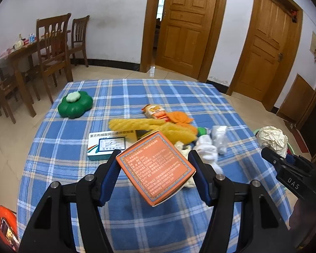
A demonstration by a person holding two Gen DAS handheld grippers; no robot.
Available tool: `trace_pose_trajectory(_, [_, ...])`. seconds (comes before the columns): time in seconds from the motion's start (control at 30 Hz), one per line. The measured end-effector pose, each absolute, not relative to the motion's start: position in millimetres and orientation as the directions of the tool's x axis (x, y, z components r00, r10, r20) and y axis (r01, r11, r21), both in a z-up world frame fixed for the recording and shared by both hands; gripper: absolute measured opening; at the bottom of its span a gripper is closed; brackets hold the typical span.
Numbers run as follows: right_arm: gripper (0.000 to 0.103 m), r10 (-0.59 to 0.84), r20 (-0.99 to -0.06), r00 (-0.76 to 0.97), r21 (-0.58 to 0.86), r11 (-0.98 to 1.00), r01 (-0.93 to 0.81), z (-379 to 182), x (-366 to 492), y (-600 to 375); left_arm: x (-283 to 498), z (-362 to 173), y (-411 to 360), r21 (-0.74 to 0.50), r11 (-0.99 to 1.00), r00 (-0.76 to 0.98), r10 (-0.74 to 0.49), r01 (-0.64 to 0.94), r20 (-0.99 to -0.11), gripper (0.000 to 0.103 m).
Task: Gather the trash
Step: 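Carry the paper ball over the red bucket and open the right tool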
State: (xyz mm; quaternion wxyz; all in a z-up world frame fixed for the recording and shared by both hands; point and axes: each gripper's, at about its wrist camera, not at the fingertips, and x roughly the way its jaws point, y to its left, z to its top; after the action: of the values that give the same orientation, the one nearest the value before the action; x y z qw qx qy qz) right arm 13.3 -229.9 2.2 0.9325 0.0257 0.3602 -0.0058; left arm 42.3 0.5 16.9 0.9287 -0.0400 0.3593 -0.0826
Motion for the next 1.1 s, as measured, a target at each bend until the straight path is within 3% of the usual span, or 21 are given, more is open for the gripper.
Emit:
trace_pose_trajectory(0.6, [0.04,-0.079,-0.595,0.8,0.037,0.991,0.125,33,-27,-261,38,42,-62,-0.121,0.958,0.713,-0.276,0.261,-0.645,0.065])
trace_pose_trajectory(1.1, [0.04,-0.174,-0.62,0.766,0.092,0.953,0.29,22,-33,-336,61,37,-142,-0.092,0.916,0.656,-0.346,0.39,-0.671,0.065])
